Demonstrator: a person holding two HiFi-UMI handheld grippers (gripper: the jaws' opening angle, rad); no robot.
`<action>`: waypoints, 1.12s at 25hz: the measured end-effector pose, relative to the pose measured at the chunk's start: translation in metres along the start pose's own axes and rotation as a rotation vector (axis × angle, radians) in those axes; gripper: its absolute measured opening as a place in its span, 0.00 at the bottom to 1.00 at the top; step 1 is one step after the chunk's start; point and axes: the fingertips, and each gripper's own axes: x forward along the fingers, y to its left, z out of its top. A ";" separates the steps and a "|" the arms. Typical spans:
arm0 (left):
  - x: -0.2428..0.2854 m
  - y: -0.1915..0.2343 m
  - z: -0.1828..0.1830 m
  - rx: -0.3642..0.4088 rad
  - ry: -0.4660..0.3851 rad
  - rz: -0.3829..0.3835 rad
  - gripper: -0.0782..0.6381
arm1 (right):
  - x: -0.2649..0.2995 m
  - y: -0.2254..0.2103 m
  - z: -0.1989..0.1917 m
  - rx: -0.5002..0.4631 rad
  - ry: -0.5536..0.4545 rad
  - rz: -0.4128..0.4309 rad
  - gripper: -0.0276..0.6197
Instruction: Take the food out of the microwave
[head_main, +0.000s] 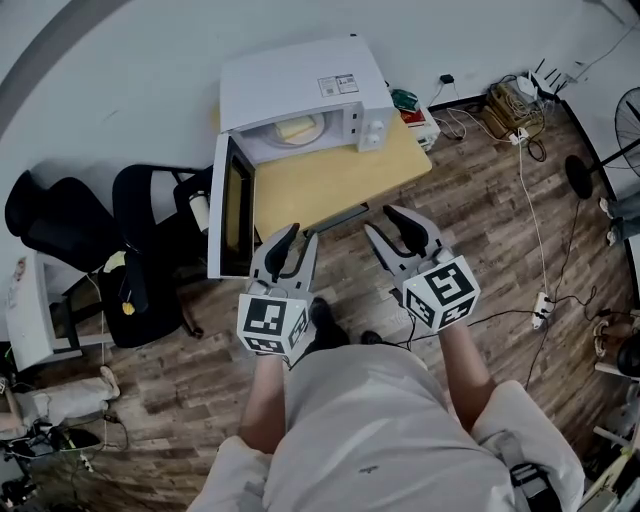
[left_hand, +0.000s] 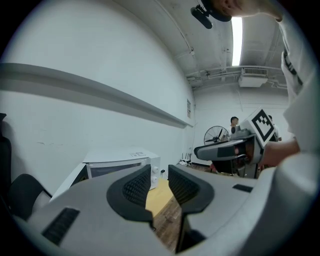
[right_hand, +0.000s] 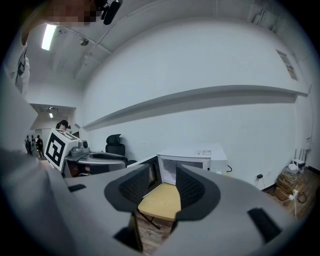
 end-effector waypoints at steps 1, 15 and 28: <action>0.002 0.005 0.000 0.000 0.000 -0.004 0.26 | 0.005 0.000 0.001 0.000 0.002 -0.002 0.28; 0.030 0.067 0.000 0.007 0.019 -0.071 0.27 | 0.068 -0.002 0.009 0.017 0.010 -0.051 0.32; 0.048 0.100 -0.010 -0.010 0.039 -0.126 0.27 | 0.111 0.003 0.005 -0.003 0.056 -0.067 0.33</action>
